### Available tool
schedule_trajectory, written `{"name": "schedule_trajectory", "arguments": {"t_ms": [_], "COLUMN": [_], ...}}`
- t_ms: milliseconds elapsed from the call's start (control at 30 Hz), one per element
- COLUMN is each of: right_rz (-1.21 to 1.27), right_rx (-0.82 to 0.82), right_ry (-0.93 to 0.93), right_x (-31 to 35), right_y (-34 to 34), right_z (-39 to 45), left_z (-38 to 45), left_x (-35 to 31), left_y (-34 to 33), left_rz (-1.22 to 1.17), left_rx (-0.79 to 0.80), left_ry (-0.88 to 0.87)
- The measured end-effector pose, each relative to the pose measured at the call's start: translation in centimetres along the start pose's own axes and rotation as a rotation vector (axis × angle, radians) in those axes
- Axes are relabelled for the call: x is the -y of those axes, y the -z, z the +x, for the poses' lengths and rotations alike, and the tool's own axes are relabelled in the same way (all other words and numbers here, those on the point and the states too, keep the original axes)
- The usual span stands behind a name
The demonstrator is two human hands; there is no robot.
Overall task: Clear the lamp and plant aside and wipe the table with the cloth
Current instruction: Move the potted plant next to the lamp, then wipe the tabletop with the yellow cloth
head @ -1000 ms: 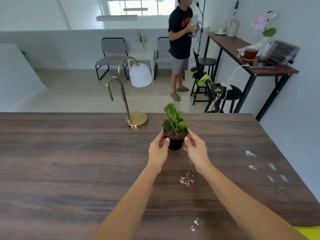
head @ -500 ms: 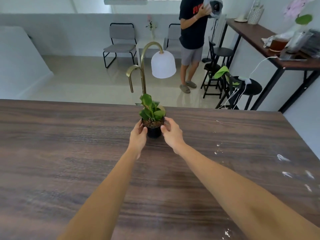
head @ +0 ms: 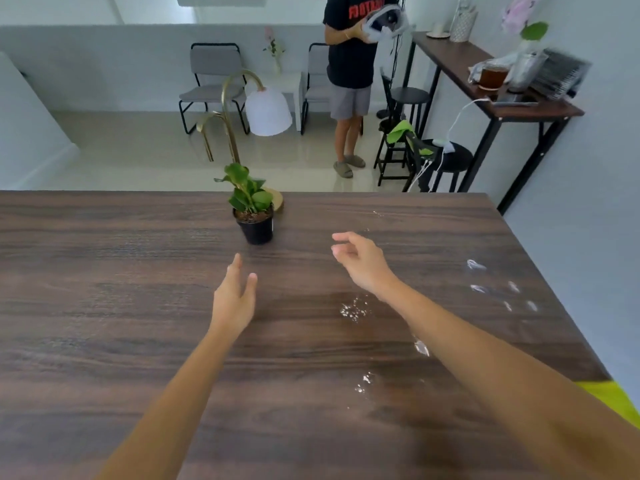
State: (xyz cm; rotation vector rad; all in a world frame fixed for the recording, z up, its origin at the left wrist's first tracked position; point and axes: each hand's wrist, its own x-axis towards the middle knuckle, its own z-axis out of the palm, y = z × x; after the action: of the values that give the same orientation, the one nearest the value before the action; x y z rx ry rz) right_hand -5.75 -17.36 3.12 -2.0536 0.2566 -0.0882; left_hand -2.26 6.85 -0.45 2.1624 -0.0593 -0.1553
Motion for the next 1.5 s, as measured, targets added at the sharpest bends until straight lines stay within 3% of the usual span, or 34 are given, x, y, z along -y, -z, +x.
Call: {"name": "schedule_trajectory", "arguments": {"t_ms": [133,233,333,500,633,800,933,1067,1167,1300,1500], "right_rz": [-0.118,-0.237,-0.389,-0.923,-0.968,-0.813,-0.798,-0.832,-0.878,-0.959,-0.916], "right_rx": [-0.071,-0.231,-0.36,-0.132,-0.133,-0.186,-0.044,0.085,0.037,-0.037,-0.031], "right_ry": [0.068,0.074,-0.022,-0.288,-0.359,-0.47,-0.301,0.008,0.12,0.021,-0.195], "right_x": [-5.2,-9.8,-14.7,-21.2,-21.0,-17.5,-12.2,-10.0,-12.5,-15.8,-14.1], "right_y": [8.2,14.2,17.9,16.7,16.0,12.5,2.9,-3.1,-0.5,6.2,5.6], "right_z": [-7.8,-15.1,-22.5,-30.4,-27.2,-13.2,-7.6,-13.5,-20.7,-25.7,-15.6], "left_z": [-7.0,-11.1,-14.3,-17.5,-17.4,-17.4,-17.4,-17.5,-17.4,-17.5,-17.4], "left_x": [1.2,3.1,5.1,7.2,7.0,7.0,7.2,7.5,7.5,7.3,7.1], "left_y": [-2.1,-3.5,-3.8,-3.7,-4.3,-4.4,-4.3,-4.2,-4.0,-4.2,-4.2], "left_rz": [0.195,0.331,0.533,0.769,0.779,0.782,0.784,0.786,0.782,0.778,0.772], "left_rx": [-0.019,-0.022,-0.016,-0.032,-0.061,-0.062,-0.059,-0.043,-0.039,-0.037,-0.049], "left_ry": [-0.061,-0.148,-0.134,-0.071,-0.075,-0.075,-0.066,-0.065,-0.063,-0.072,-0.069]}}
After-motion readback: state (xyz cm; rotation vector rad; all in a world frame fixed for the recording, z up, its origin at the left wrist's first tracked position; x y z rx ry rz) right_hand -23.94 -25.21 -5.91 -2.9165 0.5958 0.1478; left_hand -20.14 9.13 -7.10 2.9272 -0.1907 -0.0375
